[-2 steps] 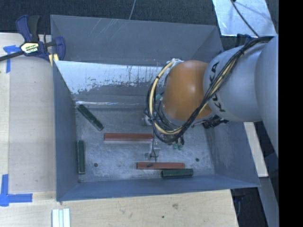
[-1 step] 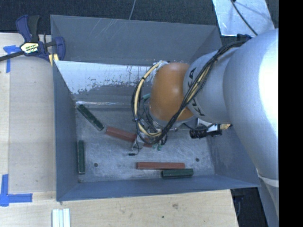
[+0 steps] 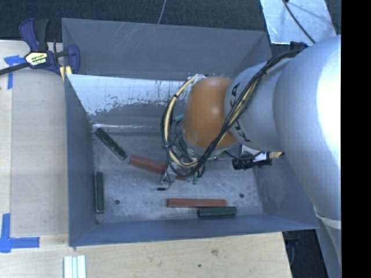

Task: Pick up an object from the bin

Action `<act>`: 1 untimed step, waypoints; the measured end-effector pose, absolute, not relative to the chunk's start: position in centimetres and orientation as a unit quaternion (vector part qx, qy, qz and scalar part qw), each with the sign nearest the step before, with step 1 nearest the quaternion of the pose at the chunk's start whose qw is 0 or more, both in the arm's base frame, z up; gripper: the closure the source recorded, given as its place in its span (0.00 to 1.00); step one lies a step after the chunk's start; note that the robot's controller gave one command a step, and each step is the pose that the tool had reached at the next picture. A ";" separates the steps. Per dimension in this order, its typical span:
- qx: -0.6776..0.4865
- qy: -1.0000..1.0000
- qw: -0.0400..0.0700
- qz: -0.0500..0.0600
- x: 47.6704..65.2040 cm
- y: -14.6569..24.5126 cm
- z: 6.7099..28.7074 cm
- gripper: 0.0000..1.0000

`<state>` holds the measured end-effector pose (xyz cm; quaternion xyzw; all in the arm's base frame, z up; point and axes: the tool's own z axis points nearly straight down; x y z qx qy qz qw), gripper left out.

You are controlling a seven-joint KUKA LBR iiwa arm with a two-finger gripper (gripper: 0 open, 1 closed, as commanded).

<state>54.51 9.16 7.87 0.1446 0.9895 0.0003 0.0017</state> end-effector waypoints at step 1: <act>0.154 0.988 0.001 0.000 59.4 12.4 21.3 1.00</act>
Offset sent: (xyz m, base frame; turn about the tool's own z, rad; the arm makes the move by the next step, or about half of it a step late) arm 0.0000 0.0000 0.0000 0.0000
